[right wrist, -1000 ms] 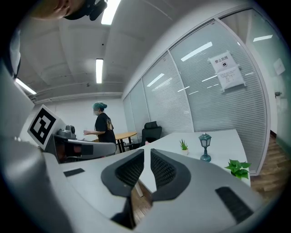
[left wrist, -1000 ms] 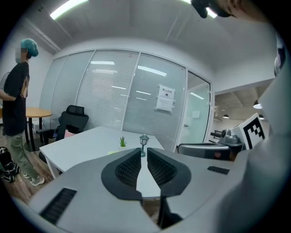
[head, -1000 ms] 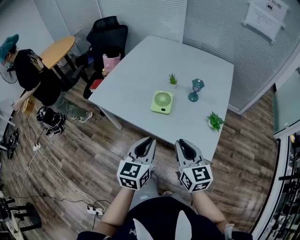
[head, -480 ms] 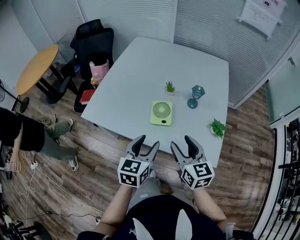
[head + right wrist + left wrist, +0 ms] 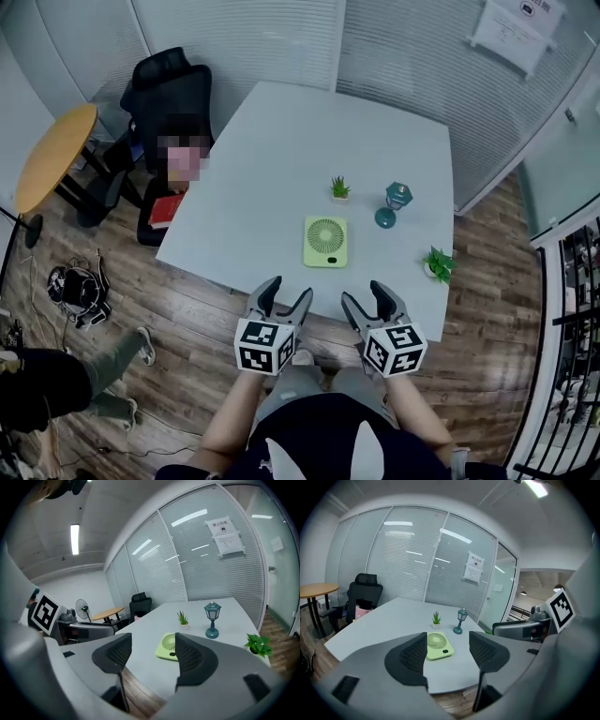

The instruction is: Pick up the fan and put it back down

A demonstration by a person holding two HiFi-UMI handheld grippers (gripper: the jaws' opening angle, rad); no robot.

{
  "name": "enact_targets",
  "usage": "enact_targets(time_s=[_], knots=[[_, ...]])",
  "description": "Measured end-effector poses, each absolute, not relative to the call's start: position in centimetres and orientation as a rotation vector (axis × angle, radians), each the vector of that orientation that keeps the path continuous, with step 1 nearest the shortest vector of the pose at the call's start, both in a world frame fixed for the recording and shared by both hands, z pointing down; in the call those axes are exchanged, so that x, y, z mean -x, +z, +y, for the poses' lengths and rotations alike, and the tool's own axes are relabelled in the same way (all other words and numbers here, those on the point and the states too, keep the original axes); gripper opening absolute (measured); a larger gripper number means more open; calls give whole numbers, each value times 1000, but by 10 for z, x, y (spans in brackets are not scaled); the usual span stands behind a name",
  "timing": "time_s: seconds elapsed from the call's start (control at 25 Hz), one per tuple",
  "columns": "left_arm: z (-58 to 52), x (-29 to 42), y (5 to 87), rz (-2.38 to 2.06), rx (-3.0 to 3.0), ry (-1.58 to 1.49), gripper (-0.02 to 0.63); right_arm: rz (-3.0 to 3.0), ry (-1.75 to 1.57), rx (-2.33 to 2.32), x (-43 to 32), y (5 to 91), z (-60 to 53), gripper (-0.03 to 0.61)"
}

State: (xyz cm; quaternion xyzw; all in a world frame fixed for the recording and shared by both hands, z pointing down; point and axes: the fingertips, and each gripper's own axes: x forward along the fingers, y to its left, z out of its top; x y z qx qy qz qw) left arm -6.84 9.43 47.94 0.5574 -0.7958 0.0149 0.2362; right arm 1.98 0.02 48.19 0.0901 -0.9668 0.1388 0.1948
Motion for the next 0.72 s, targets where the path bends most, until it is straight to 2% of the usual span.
enact_targets(time_s=[0.72], knots=[[73,99,517,-2053,-1505,49,270,-2571,430,-230,20,520,-17,279]])
